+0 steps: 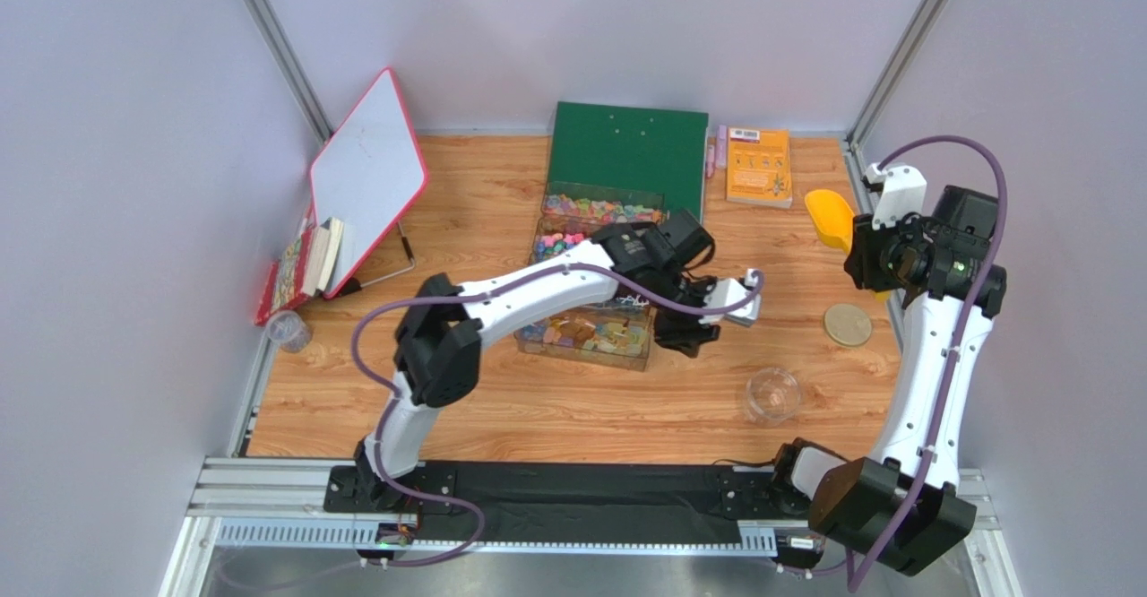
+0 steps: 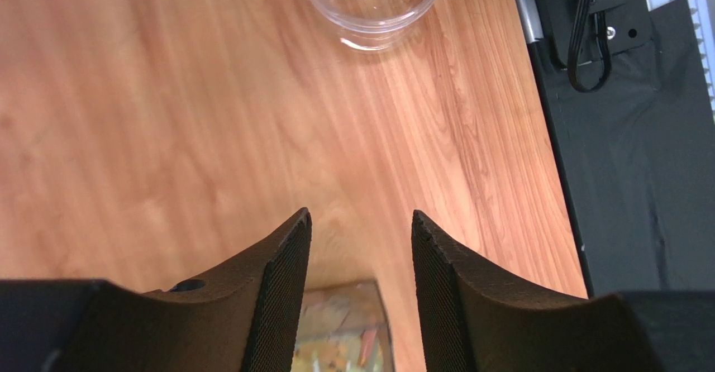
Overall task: Pack the candies
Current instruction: Move the storage box to the center of the board.
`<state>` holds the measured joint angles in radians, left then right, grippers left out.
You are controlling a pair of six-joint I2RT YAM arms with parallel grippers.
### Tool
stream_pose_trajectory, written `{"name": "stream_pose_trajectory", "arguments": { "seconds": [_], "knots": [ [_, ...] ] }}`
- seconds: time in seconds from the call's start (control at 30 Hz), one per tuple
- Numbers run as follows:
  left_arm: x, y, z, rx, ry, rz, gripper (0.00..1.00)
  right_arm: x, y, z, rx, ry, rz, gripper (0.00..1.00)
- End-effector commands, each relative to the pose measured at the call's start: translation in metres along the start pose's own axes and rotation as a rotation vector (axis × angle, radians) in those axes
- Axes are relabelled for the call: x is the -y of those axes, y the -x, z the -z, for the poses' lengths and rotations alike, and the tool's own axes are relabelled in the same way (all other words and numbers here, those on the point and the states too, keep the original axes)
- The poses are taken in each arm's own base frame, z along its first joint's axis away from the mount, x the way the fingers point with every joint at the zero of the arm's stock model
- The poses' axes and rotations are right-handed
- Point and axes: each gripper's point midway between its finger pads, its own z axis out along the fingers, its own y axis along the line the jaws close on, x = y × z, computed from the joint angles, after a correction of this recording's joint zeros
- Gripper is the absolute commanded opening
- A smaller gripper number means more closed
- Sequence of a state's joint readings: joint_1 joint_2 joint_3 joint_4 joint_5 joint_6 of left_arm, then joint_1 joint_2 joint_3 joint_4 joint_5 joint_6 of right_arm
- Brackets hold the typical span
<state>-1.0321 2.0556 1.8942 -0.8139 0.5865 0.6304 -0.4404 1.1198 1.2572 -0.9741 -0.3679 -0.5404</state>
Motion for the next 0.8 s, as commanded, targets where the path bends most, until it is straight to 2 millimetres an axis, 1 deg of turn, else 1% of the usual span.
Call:
{"name": "stream_pose_trajectory", "arguments": {
  "seconds": [0.0, 0.03, 0.07, 0.13, 0.17, 0.2, 0.23, 0.27, 0.33, 0.4, 0.5, 0.53, 0.57, 0.63, 0.77],
  "knots": [
    [-0.003, 0.036, -0.027, 0.096, 0.035, 0.066, 0.55, -0.008, 0.003, 0.03, 0.052, -0.031, 0.098, 0.0],
    [-0.002, 0.039, -0.033, 0.103, 0.037, 0.08, 0.55, -0.008, 0.003, 0.033, 0.057, -0.037, 0.103, 0.0],
    [-0.006, 0.041, -0.04, 0.105, 0.043, 0.106, 0.55, -0.01, 0.003, 0.036, 0.069, -0.043, 0.105, 0.0],
    [-0.006, 0.043, -0.05, 0.1, 0.045, 0.176, 0.55, -0.011, 0.005, 0.04, 0.083, -0.054, 0.104, 0.0],
    [-0.011, 0.046, -0.055, 0.107, 0.049, 0.195, 0.54, -0.012, 0.008, 0.045, 0.102, -0.059, 0.109, 0.0],
    [-0.01, 0.047, -0.058, 0.11, 0.047, 0.241, 0.54, -0.012, 0.011, 0.048, 0.113, -0.062, 0.115, 0.0],
    [-0.01, 0.054, -0.06, 0.121, 0.048, 0.245, 0.54, -0.014, 0.012, 0.05, 0.122, -0.064, 0.119, 0.0],
    [-0.011, 0.052, -0.067, 0.118, 0.051, 0.252, 0.53, -0.014, 0.012, 0.052, 0.124, -0.069, 0.12, 0.0],
    [-0.005, 0.059, -0.073, 0.121, 0.045, 0.241, 0.53, -0.014, 0.014, 0.057, 0.137, -0.082, 0.125, 0.0],
    [0.002, 0.062, -0.083, 0.122, 0.026, 0.248, 0.53, -0.015, 0.016, 0.063, 0.148, -0.093, 0.127, 0.0],
    [0.003, 0.058, -0.099, 0.106, 0.039, 0.27, 0.54, -0.016, 0.019, 0.068, 0.167, -0.102, 0.125, 0.0],
    [0.0, 0.057, -0.102, 0.103, 0.058, 0.277, 0.54, -0.017, 0.021, 0.072, 0.18, -0.107, 0.115, 0.0],
    [-0.002, 0.052, -0.11, 0.093, 0.06, 0.286, 0.54, -0.017, 0.022, 0.074, 0.185, -0.113, 0.11, 0.0],
    [-0.005, 0.05, -0.116, 0.088, 0.07, 0.287, 0.54, -0.019, 0.025, 0.081, 0.204, -0.122, 0.103, 0.0],
    [-0.013, 0.05, -0.127, 0.098, 0.094, 0.29, 0.55, -0.025, 0.018, 0.088, 0.19, -0.121, 0.096, 0.0]
  ]
}}
